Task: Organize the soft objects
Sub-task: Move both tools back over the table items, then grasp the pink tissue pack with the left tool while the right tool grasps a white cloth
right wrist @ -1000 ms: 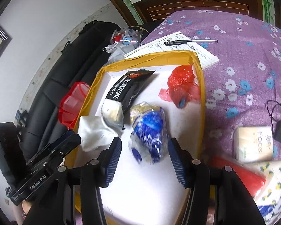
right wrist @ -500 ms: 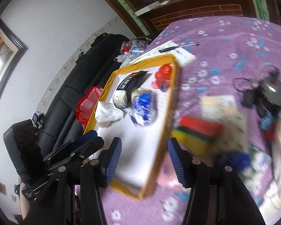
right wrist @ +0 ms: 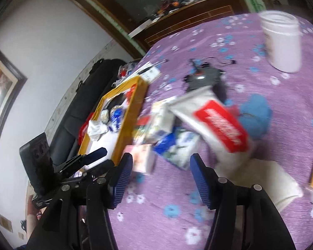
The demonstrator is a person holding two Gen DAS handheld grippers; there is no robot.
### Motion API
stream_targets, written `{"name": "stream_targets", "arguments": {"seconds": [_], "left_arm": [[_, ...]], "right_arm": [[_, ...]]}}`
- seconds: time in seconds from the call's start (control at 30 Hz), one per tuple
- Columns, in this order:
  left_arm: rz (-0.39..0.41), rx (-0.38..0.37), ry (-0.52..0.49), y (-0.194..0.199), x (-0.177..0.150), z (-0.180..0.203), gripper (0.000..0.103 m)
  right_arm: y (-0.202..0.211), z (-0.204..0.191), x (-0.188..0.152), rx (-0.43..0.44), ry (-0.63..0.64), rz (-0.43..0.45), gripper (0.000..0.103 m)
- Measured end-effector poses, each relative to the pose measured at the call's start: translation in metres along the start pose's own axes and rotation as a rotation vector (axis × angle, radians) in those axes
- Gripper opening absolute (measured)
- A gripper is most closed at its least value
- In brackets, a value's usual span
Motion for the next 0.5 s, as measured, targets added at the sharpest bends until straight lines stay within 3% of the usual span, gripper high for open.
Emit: {"name": "stream_targets", "arguments": {"seconds": [0.17,0.37,0.5], "left_arm": [[-0.111,0.054,-0.08,-0.035,0.008,0.008,0.062],[-0.196,0.044,-0.095,-0.064,0.013,0.007,0.062],[-0.253,0.021,-0.147,-0.068,0.003,0.023,0.074]], "right_arm": [[0.011,0.026,0.0,0.057,-0.066,0.018,0.06],[0.039,0.028,0.013,0.087,-0.06,0.096,0.061],[0.051,0.03,0.017,0.102,-0.078,0.126,0.064]]}}
Point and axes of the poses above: each gripper's, at about its wrist camera, not at the fingertips, and y roughly against the way its jaws point, z to its right, x to its top, the point moved 7 cm from there along -y, roughly the way its jaws point, and after that the axes turned 5 degrees about x, right-handed, at the moved point
